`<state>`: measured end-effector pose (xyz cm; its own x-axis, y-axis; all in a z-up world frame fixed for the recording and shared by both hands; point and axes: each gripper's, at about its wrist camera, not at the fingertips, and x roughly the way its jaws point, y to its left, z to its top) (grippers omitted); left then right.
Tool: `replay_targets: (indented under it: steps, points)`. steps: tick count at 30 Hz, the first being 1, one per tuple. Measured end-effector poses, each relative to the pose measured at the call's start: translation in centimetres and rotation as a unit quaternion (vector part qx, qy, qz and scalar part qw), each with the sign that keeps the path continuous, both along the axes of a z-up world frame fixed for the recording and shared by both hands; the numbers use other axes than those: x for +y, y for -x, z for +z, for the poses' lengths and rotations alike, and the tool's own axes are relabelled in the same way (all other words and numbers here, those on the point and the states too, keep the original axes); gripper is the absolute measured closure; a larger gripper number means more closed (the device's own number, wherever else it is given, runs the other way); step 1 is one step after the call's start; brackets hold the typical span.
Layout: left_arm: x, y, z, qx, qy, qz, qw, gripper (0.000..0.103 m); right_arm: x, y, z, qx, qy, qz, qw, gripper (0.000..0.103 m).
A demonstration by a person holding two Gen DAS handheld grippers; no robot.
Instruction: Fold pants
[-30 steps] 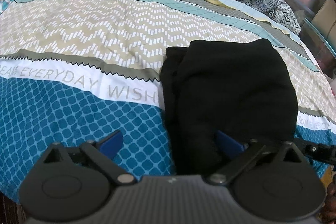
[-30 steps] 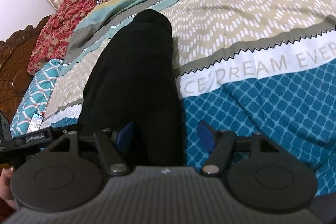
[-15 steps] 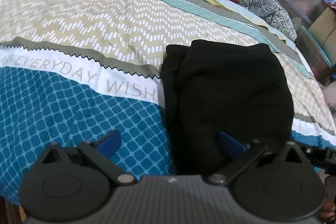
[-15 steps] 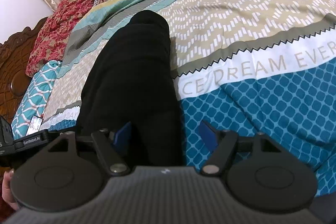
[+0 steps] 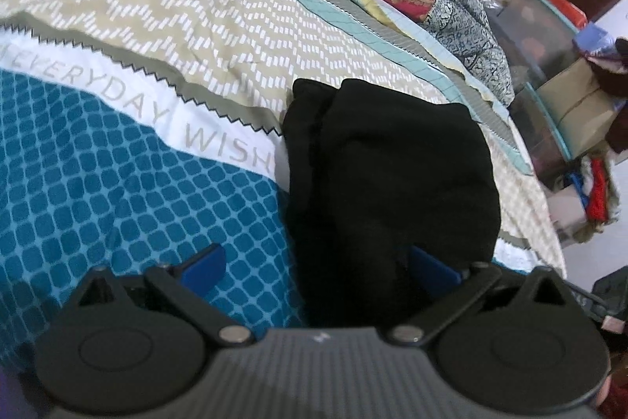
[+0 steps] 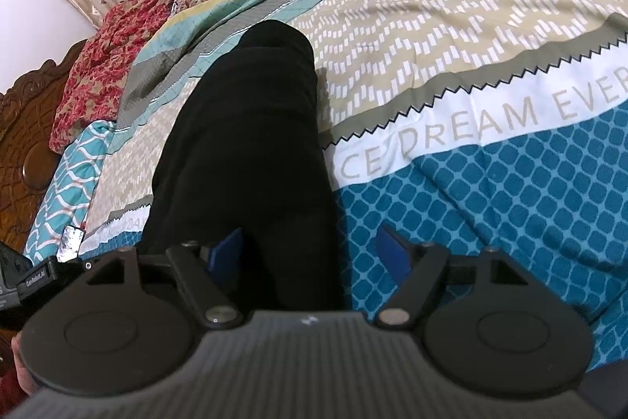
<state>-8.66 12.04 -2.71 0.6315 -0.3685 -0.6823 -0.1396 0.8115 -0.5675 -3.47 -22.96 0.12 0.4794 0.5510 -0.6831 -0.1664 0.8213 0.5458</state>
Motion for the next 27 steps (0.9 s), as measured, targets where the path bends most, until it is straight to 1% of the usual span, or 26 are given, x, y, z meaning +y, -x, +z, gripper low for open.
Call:
replay_targets:
  steps: [3, 12, 18, 23, 27]
  points:
    - [0.4, 0.0, -0.2, 0.003, 0.014, 0.003, 0.9999, 0.0, 0.0, 0.0, 0.0, 0.002, -0.002, -0.001, 1.0, 0.025]
    - [0.9, -0.1, -0.4, 0.005, 0.029, 0.005, 0.9996, 0.0, -0.2, -0.1, 0.0, 0.005, -0.006, -0.004, 1.0, 0.024]
    - [1.6, 0.1, -0.5, 0.006, 0.053, 0.002, 0.9986, 0.0, -0.7, -0.3, -0.3, 0.009, -0.018, -0.009, 1.0, 0.022]
    - [2.7, -0.1, 0.0, 0.0, 0.074, -0.006, 0.9972, 0.0, -1.1, -0.3, 0.1, 0.002, -0.033, -0.012, 0.999, 0.019]
    - [2.9, -1.3, 0.6, -0.002, 0.087, -0.011, 0.9961, 0.0, -1.4, -0.4, 0.3, -0.003, -0.043, -0.011, 0.999, 0.018]
